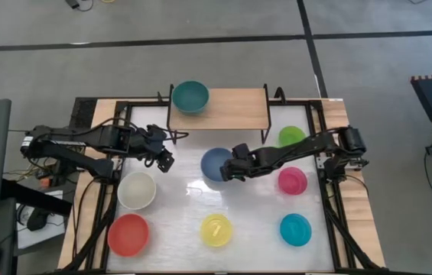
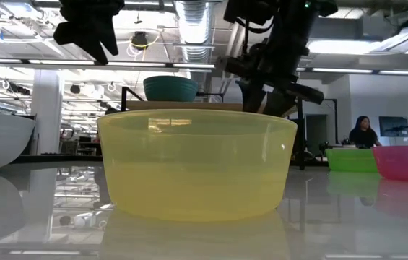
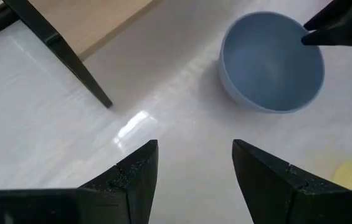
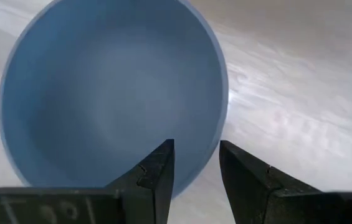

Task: Place and stack bowls onto a shelf
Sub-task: Stack the blue bowl on top of the green bowl on the shelf

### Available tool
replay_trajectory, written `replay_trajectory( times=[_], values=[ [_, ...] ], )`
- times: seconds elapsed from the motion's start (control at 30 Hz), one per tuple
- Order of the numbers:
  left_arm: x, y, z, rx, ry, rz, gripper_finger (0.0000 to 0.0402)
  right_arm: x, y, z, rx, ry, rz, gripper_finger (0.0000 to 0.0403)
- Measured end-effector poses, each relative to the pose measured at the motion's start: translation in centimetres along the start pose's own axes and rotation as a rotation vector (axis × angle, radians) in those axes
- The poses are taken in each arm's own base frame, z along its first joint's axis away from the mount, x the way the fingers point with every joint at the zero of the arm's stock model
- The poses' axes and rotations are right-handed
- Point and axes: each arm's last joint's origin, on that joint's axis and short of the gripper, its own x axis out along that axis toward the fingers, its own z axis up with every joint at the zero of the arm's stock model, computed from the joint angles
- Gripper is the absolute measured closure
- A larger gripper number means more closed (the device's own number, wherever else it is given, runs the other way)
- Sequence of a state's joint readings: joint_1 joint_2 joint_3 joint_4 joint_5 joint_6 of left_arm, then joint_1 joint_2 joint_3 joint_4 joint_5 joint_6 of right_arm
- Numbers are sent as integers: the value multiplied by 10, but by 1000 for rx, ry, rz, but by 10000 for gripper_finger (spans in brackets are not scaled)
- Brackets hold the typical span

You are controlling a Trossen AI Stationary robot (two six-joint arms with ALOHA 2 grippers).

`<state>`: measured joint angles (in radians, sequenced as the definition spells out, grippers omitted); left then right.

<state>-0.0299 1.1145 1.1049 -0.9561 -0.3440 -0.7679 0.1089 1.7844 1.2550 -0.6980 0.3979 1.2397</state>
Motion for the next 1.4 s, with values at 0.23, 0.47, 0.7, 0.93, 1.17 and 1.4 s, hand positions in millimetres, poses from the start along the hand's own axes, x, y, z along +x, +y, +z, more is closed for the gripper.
replay_trajectory(
  times=[0.23,0.47,0.7,0.93,1.17,1.4],
  values=[
    [0,-2,3,-16,-50,-1,212,15,-4,8,7,-3,-42,254],
    [0,0,5,-27,-97,52,212,27,-1,9,-75,3,-33,302],
    [10,-9,9,-34,-124,39,212,26,4,6,-171,1,3,376],
    [42,-32,11,58,-56,-41,212,-5,7,2,-221,-94,43,376],
    [74,-54,15,173,-54,-145,212,-39,9,7,-213,-267,93,376],
    [80,-60,19,161,-79,-188,212,-38,10,7,-238,-290,83,376]
  ],
)
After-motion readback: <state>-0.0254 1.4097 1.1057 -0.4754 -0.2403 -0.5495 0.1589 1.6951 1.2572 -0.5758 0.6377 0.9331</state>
